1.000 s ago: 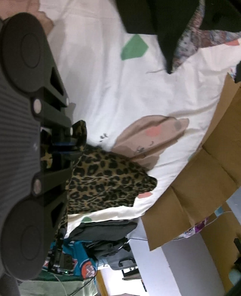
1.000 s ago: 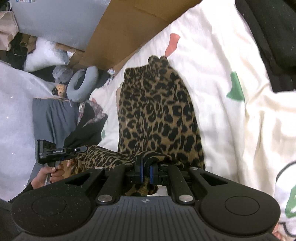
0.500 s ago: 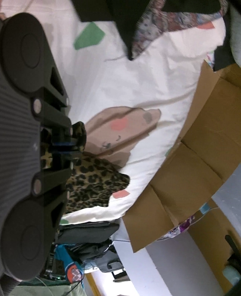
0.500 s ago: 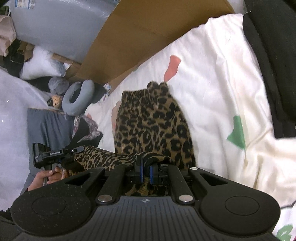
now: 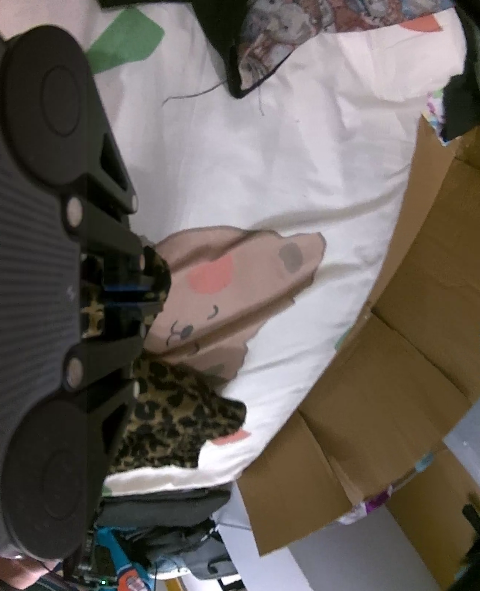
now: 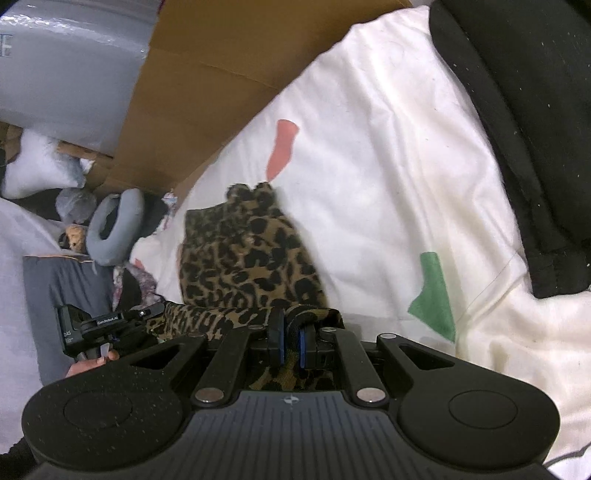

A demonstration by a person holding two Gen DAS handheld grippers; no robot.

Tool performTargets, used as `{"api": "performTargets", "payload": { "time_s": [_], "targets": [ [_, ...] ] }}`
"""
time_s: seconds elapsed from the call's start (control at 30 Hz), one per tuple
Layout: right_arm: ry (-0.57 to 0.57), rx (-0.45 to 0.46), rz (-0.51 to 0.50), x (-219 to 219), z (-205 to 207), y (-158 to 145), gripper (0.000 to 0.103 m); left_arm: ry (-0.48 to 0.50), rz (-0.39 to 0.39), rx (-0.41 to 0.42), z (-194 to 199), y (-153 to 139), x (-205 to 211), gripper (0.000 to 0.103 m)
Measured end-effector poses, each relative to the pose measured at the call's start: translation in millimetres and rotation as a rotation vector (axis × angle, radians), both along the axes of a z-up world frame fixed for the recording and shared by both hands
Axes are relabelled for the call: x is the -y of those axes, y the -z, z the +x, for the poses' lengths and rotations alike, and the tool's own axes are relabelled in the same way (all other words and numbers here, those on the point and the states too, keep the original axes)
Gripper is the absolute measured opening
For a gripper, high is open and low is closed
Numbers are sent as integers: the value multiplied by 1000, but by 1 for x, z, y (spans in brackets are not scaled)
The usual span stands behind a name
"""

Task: Fold clothes

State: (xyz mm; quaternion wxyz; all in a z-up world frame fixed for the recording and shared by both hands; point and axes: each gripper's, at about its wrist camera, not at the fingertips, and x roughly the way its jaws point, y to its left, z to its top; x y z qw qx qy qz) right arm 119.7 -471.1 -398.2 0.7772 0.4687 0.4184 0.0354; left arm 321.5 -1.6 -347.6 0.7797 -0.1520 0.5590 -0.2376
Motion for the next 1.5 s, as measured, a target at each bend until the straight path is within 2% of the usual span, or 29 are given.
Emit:
{"api": "performTargets", "payload": {
  "time_s": [0.03, 0.07, 0.13, 0.2, 0.23, 0.27, 0.3, 0.37, 0.53, 0.6, 0.63, 0.8, 0.9, 1.03, 1.17, 1.27, 1.5],
  "targets": [
    [0, -7, -6, -1, 1, 2, 8, 0, 11, -4, 1, 4, 1, 5],
    [1, -15, -9, -1, 2, 4, 14, -2, 18, -7, 1, 7, 2, 6],
    [6, -27, -5, 0, 4, 6, 15, -16, 15, -13, 0, 7, 2, 7],
    [9, -27, 7, 1, 2, 3, 21, -20, 4, -10, -3, 1, 1, 14],
    [10, -21, 15, 1, 1, 1, 37, -19, -2, -6, -5, -3, 1, 17],
    [8, -6, 22, 1, -2, -3, 52, -15, -7, -1, -8, -7, 1, 29],
    [6, 11, 27, 0, -5, -7, 55, -9, -12, 7, -10, -11, 1, 43],
    [-7, 28, 43, -2, -9, -10, 64, -3, -17, 18, -17, -18, -1, 57],
    [-41, 65, 66, -14, -18, -15, 65, 8, 8, 40, -34, -28, -5, 59],
    [-69, 82, 52, -23, -18, -19, 68, 15, 8, 47, -40, -33, -7, 60],
    [-90, 87, 36, -28, -18, -21, 71, 28, 14, 51, -44, -35, -6, 60],
    [-180, 103, -84, -53, -12, -29, 71, 99, 55, 56, -61, -34, 7, 60],
    [-218, 100, -121, -65, -6, -27, 71, 135, 53, 32, -70, -28, 14, 59],
    [-273, 107, -181, -82, 1, -26, 70, 224, 81, 41, -81, -29, 27, 59],
    [-310, 119, -216, -94, 10, -25, 68, 262, 76, 55, -84, -33, 40, 59],
    [-327, 134, -244, -100, 15, -29, 65, 292, 69, 63, -86, -35, 50, 58],
    [-293, 176, -297, -92, 29, -42, 65, 318, 74, 101, -87, -46, 69, 58]
  ]
}}
